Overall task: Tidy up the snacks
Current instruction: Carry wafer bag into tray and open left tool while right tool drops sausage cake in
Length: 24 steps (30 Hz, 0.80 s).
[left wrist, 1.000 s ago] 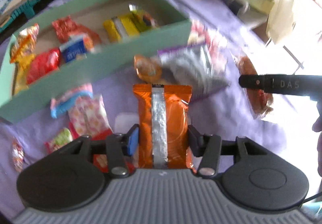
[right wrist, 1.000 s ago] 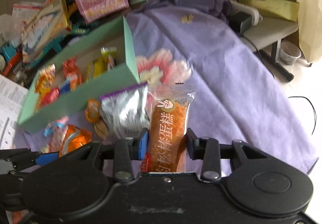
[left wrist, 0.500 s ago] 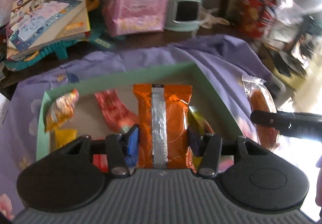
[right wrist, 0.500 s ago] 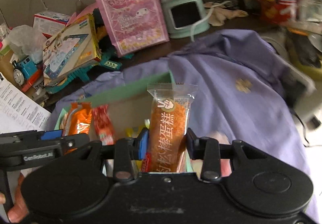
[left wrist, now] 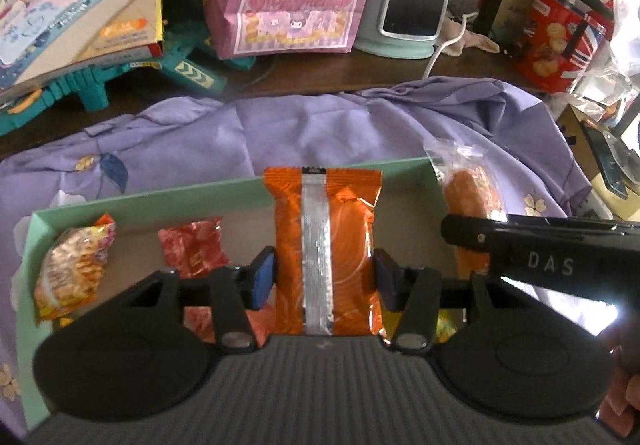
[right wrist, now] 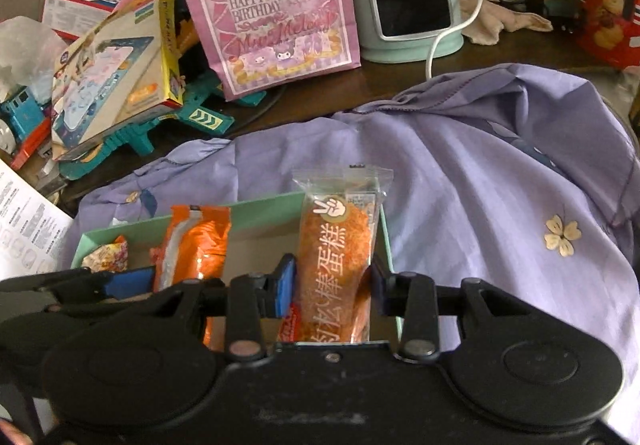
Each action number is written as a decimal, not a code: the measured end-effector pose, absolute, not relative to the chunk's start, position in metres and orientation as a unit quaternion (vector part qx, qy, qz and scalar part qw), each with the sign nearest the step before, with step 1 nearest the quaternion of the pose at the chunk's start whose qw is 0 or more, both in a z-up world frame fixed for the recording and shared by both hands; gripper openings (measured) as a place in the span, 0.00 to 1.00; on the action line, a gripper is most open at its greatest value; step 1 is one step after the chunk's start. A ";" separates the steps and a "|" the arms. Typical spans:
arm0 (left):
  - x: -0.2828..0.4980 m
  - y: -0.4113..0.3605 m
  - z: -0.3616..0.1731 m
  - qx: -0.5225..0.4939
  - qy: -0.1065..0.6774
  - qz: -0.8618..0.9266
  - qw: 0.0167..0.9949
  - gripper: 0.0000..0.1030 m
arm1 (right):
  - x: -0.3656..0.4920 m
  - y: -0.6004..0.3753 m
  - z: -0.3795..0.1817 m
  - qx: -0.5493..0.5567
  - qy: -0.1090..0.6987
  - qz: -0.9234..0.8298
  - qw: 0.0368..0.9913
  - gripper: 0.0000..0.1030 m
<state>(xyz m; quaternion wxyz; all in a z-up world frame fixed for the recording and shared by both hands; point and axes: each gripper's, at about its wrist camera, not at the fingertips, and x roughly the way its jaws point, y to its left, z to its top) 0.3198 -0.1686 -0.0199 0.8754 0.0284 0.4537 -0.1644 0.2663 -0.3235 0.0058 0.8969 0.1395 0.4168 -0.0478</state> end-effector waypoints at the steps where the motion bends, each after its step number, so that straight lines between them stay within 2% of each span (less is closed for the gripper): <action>1: 0.323 -0.170 -0.022 0.028 0.453 -0.159 0.877 0.53 | 0.263 -0.326 0.006 0.142 0.416 -0.052 0.897 0.42; 2: 0.326 -0.171 -0.024 0.030 0.453 -0.150 0.878 0.58 | 0.264 -0.329 0.007 0.150 0.411 -0.053 0.898 0.49; 3: 0.328 -0.173 -0.025 0.033 0.454 -0.146 0.878 0.79 | 0.261 -0.331 0.009 0.159 0.402 -0.052 0.900 0.72; 4: 0.329 -0.173 -0.026 0.035 0.452 -0.141 0.880 0.95 | 0.259 -0.333 0.011 0.166 0.391 -0.056 0.904 0.89; 5: 0.328 -0.172 -0.025 0.037 0.444 -0.136 0.885 0.98 | 0.256 -0.333 0.015 0.170 0.377 -0.060 0.909 0.92; 8: 0.326 -0.171 -0.024 0.045 0.441 -0.131 0.887 0.99 | 0.250 -0.332 0.021 0.166 0.364 -0.057 0.915 0.93; 11: 0.322 -0.166 -0.023 0.040 0.449 -0.128 0.884 1.00 | 0.246 -0.330 0.024 0.168 0.362 -0.057 0.915 1.00; 24: 0.268 -0.145 0.003 0.050 0.452 -0.119 0.883 1.00 | 0.200 -0.314 0.046 0.166 0.371 -0.054 0.912 1.00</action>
